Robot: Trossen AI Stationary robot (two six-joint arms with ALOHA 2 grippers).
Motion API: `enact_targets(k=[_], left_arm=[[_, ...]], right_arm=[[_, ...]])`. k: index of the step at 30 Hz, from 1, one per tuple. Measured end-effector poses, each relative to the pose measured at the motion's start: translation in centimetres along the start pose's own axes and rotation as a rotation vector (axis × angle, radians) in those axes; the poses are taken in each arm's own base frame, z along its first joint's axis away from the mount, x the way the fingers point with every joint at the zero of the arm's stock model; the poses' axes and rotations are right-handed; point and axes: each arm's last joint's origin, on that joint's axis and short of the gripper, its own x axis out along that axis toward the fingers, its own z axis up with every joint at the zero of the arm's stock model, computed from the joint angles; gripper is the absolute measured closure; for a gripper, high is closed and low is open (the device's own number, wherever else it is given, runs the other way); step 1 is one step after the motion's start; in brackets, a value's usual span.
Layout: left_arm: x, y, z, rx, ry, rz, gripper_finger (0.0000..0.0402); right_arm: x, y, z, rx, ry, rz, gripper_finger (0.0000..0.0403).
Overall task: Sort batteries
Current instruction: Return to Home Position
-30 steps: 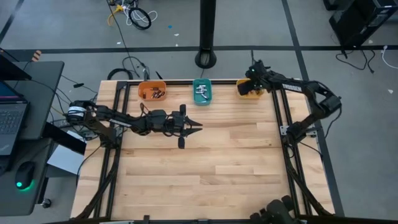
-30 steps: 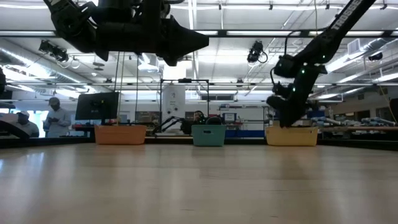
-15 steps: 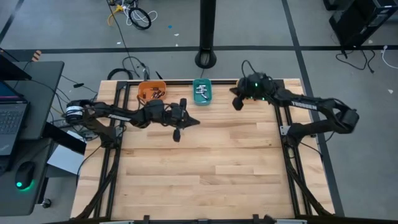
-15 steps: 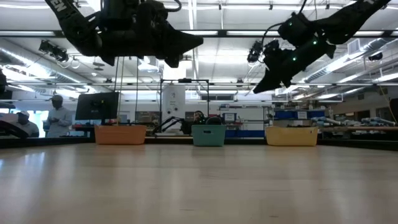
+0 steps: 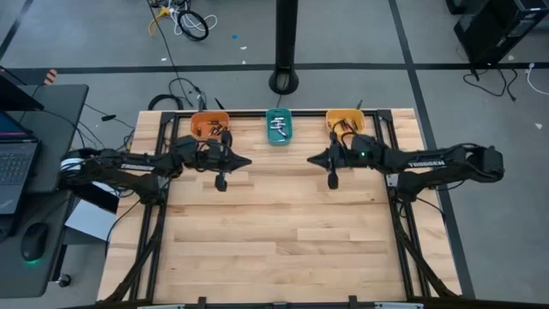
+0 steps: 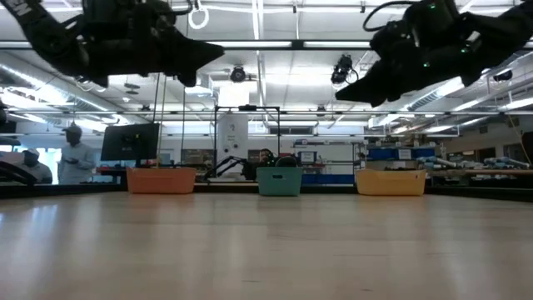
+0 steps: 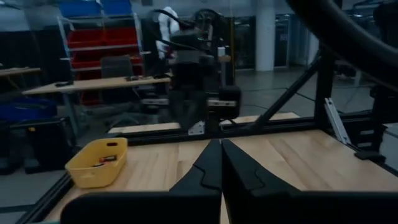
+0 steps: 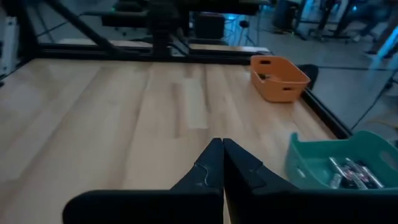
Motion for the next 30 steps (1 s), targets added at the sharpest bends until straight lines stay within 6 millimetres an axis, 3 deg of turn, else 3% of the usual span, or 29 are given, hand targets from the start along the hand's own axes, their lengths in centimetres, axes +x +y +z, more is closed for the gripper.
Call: enact_targets(k=[6, 15, 25, 30], left_arm=[[-3.5, -0.8, -0.7, 0.01, -0.03, 0.087, 0.0398], [-7.2, -2.2, -2.3, 0.017, -0.067, 0.135, 0.0397], [-9.0, -2.9, -2.9, 0.005, -0.1, 0.16, 0.0396], [-9.2, -3.0, -2.9, 0.006, -0.085, 0.161, 0.0396]], right_arm=[[-1.2, 1.5, -1.0, 0.008, 0.013, 0.052, 0.0396], [-3.2, 2.4, -0.4, -0.03, 0.001, 0.082, 0.0396], [-5.4, 3.2, 0.2, -0.05, -0.034, 0.085, 0.0396], [-6.1, 3.6, -1.7, -0.034, -0.049, 0.089, 0.0396]])
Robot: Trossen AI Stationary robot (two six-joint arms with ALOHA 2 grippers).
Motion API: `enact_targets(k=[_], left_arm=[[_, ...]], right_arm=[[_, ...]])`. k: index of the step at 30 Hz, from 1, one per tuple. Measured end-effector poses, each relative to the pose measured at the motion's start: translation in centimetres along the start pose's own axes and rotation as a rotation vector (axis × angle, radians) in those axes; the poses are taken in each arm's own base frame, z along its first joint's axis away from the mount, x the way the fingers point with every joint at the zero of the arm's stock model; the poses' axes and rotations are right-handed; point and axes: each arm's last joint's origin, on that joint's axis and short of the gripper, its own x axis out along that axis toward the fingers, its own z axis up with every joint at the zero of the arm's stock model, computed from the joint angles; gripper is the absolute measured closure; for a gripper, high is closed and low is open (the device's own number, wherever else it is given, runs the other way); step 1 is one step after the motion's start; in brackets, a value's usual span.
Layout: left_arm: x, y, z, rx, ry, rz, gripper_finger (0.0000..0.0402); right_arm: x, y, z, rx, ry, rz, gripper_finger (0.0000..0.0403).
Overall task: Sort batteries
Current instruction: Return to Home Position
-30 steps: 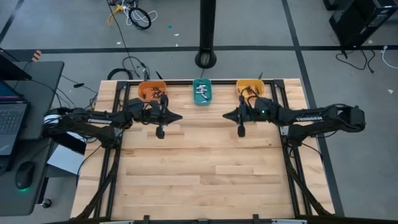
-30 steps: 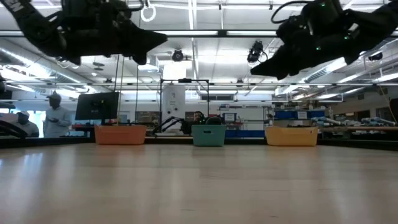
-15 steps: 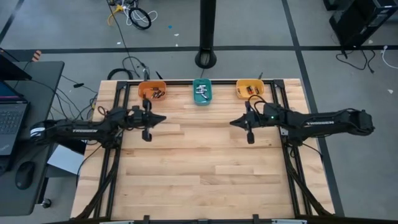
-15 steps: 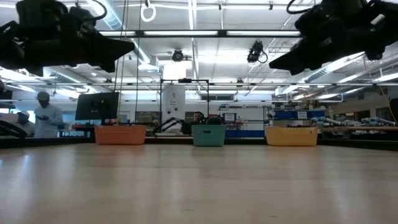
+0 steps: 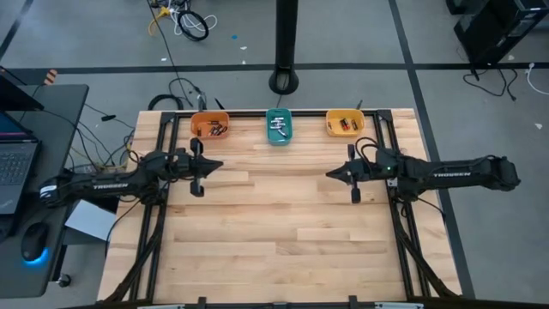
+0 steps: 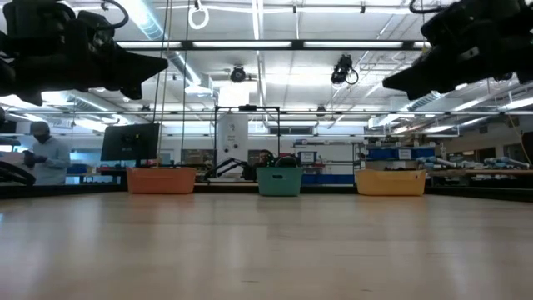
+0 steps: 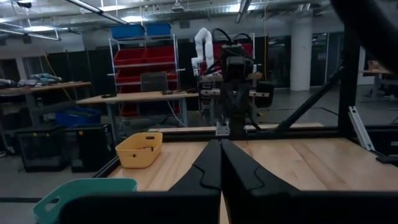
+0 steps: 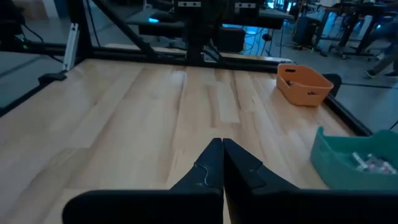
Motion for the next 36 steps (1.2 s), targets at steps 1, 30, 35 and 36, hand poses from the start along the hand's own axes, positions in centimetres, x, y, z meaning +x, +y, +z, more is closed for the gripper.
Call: enact_targets(k=[1, 30, 35, 36], left_arm=[[-0.1, 0.0, 0.0, 0.001, 0.002, 0.003, 0.0396], [-3.6, -0.5, 0.7, 0.061, 0.001, 0.103, 0.0396], [-3.6, -0.5, 0.7, 0.067, -0.001, 0.104, 0.0396], [-3.6, -0.5, 0.7, 0.068, 0.0, 0.104, 0.0396]], right_arm=[[-0.2, 0.1, -0.4, 0.011, -0.008, 0.001, 0.0396], [-4.0, 1.6, -4.5, 0.082, -0.169, 0.145, 0.0397], [-4.0, 1.2, -4.6, 0.113, -0.158, 0.058, 0.0397], [-4.0, 1.1, -4.6, 0.117, -0.153, 0.024, 0.0397]])
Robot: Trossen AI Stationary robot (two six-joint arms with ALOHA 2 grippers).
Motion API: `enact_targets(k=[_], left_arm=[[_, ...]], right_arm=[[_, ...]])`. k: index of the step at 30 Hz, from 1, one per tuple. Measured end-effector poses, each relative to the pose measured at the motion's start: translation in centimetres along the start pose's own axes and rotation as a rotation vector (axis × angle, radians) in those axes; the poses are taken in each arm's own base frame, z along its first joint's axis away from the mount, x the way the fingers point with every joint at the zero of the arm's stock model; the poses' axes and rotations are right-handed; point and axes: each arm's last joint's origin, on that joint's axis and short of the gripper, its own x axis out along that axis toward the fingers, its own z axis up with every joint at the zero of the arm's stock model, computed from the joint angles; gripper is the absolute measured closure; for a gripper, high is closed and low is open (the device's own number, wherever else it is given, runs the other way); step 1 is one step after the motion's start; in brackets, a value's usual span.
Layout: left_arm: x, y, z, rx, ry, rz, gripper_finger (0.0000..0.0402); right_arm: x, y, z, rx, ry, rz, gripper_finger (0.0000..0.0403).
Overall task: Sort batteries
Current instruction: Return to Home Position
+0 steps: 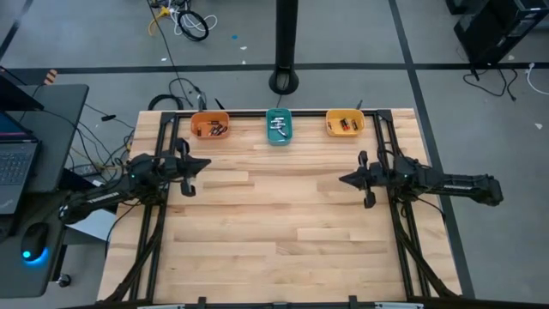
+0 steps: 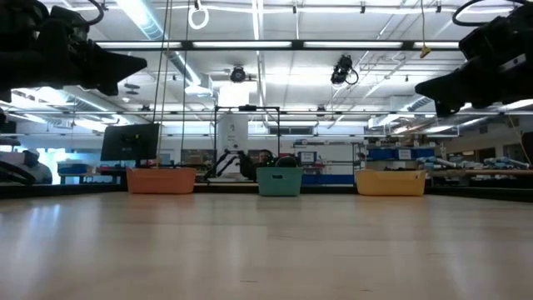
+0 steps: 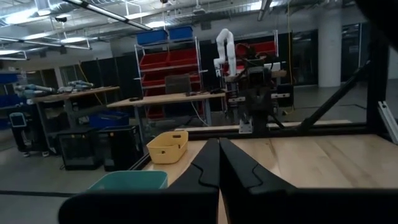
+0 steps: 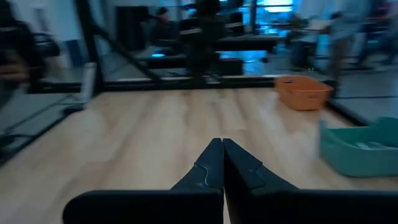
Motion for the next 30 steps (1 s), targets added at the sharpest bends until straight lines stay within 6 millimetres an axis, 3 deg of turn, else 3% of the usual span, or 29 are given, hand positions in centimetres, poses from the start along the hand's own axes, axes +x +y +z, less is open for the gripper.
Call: enact_targets(k=[6, 11, 21, 30], left_arm=[[0.0, 0.0, -0.1, 0.003, 0.009, 0.004, 0.0396], [-0.1, 0.4, -0.7, 0.008, 0.089, 0.153, 0.0396], [0.0, 0.3, -0.5, -0.015, 0.054, 0.12, 0.0396], [-0.2, 0.5, -1.4, -0.016, 0.155, 0.191, 0.0396]], right_arm=[[0.0, -0.2, 0.0, -0.012, -0.004, -0.089, 0.0397], [0.0, -0.2, -0.3, 0.0, 0.027, -0.098, 0.0396], [0.0, -0.5, -0.3, -0.01, 0.033, -0.191, 0.0395], [0.0, -0.7, -0.2, 0.005, 0.022, -0.241, 0.0385]])
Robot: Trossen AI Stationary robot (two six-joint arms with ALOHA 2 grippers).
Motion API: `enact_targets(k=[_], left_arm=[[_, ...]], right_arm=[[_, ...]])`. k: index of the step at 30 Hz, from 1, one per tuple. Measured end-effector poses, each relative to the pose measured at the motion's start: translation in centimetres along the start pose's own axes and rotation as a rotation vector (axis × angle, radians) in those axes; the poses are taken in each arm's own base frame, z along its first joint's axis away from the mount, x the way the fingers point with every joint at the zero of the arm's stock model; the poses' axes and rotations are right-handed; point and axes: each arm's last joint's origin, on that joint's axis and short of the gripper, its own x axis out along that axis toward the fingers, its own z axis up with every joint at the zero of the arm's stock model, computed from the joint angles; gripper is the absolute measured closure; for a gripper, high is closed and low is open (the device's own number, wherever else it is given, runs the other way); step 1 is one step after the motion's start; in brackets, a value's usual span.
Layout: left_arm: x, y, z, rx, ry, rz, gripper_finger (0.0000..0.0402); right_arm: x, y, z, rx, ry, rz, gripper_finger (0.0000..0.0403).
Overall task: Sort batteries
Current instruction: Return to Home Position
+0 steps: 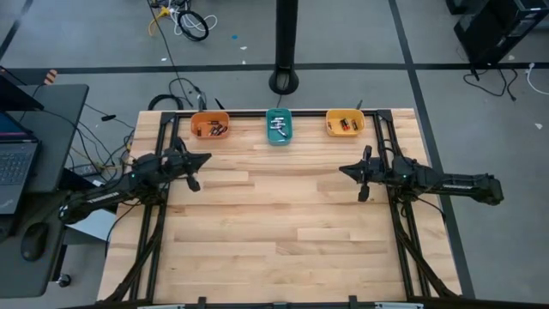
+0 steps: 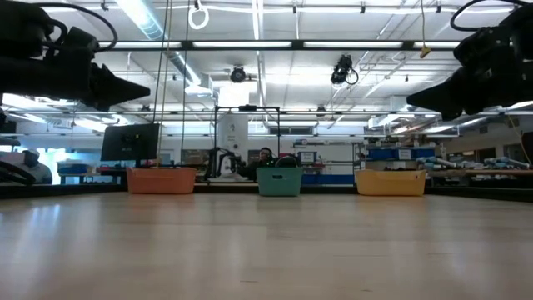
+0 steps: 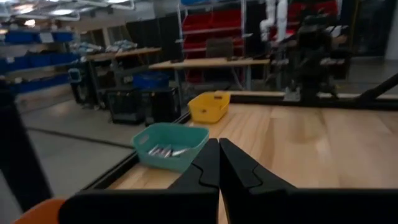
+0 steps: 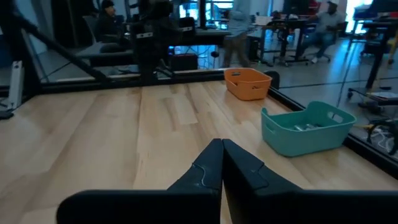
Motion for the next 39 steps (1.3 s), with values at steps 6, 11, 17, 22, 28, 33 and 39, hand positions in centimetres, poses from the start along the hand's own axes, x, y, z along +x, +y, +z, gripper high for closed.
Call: enact_targets(k=[6, 11, 17, 22, 28, 33, 39], left_arm=[[0.0, 0.04, -0.23, 0.002, 0.025, 0.018, 0.0396], [0.0, 0.05, -0.2, 0.002, 0.021, 0.021, 0.0396], [0.0, 0.08, -0.15, 0.055, 0.017, 0.031, 0.0396], [0.0, 0.15, -0.19, 0.055, 0.023, 0.055, 0.0396], [0.0, 0.15, -0.19, 0.055, 0.022, 0.055, 0.0396], [0.0, 0.15, -0.2, 0.055, 0.023, 0.055, 0.0396], [0.0, 0.15, -0.2, 0.055, 0.023, 0.055, 0.0396]], right_arm=[[0.05, -0.13, 0.01, 0.044, -0.002, -0.046, 0.0387], [0.24, -0.16, -0.21, 0.02, 0.027, -0.063, 0.0392], [0.39, -0.16, -0.44, -0.01, 0.054, -0.064, 0.037], [0.52, -0.15, -0.62, 0.127, 0.071, -0.069, 0.037], [0.57, -0.11, -0.71, 0.166, 0.082, -0.059, 0.0376], [0.57, -0.11, -0.71, 0.166, 0.082, -0.058, 0.0374], [0.57, -0.1, -0.71, 0.166, 0.082, -0.056, 0.0371]])
